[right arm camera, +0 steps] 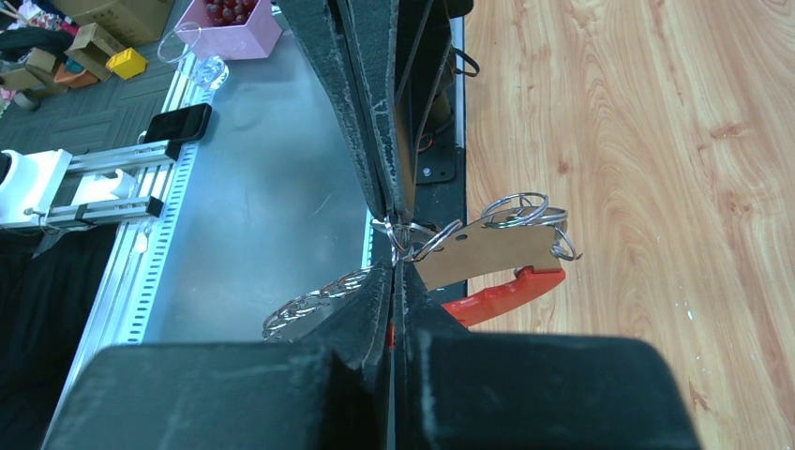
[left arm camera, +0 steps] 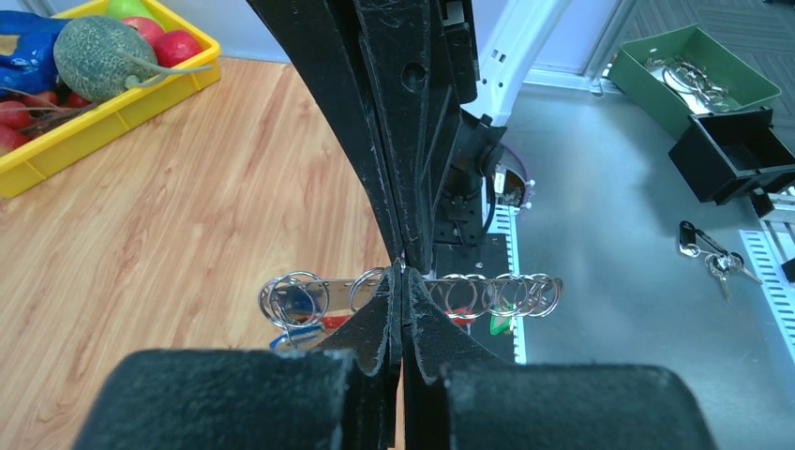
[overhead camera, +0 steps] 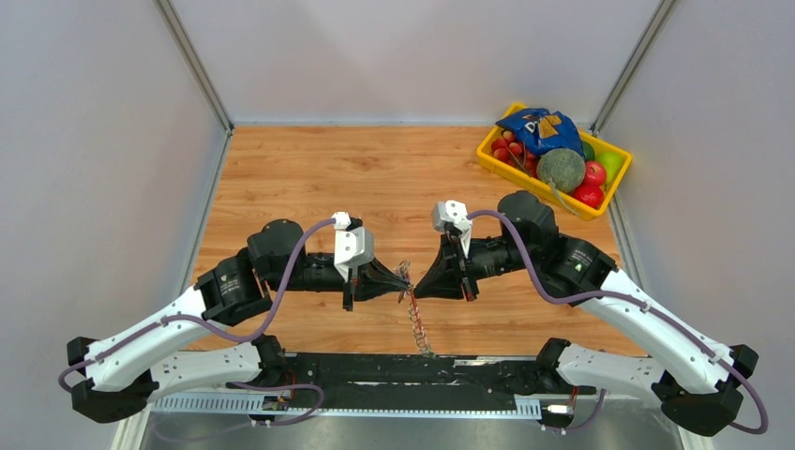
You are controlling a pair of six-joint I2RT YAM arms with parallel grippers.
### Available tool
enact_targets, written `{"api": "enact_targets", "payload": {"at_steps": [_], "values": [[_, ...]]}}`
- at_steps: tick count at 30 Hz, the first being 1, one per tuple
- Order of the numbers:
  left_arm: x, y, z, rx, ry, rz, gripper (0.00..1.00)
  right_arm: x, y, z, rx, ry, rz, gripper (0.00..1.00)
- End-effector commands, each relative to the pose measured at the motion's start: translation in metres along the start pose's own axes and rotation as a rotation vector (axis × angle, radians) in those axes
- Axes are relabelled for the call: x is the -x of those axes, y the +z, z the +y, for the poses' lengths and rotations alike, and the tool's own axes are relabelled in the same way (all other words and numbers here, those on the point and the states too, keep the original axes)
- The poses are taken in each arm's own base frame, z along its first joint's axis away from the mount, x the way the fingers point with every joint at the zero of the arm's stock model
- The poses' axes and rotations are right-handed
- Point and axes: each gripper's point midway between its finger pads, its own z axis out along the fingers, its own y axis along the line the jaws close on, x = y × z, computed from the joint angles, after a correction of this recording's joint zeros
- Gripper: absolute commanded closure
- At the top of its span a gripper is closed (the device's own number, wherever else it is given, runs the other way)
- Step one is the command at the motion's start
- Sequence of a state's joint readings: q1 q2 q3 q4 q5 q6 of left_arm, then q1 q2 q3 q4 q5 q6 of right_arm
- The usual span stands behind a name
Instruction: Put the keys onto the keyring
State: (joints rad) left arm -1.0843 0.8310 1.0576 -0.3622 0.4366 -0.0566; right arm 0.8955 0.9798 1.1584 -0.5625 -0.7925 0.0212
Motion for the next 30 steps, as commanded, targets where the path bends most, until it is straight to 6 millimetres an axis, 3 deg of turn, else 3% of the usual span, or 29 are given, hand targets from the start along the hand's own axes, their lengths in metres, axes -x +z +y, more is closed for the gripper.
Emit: {"api": "enact_targets", "payload": {"at_steps": [1,14,30], "values": [[0.02,-0.007,-0.01,-0.039,0.051,-0.066,1.0,0.03,-0.008,0.004,-0.034,-0.065,-0.1,1.0],[0.02,-0.008,-0.013,-0.052,0.052,-0.069,1.0,0.046,-0.016,0.007,-0.074,-0.065,-0.161,1.0],[0.018,-0.008,-0.015,-0.066,0.059,-0.08,1.0,0.08,-0.036,0.005,-0.184,-0.094,-0.339,1.0]]}}
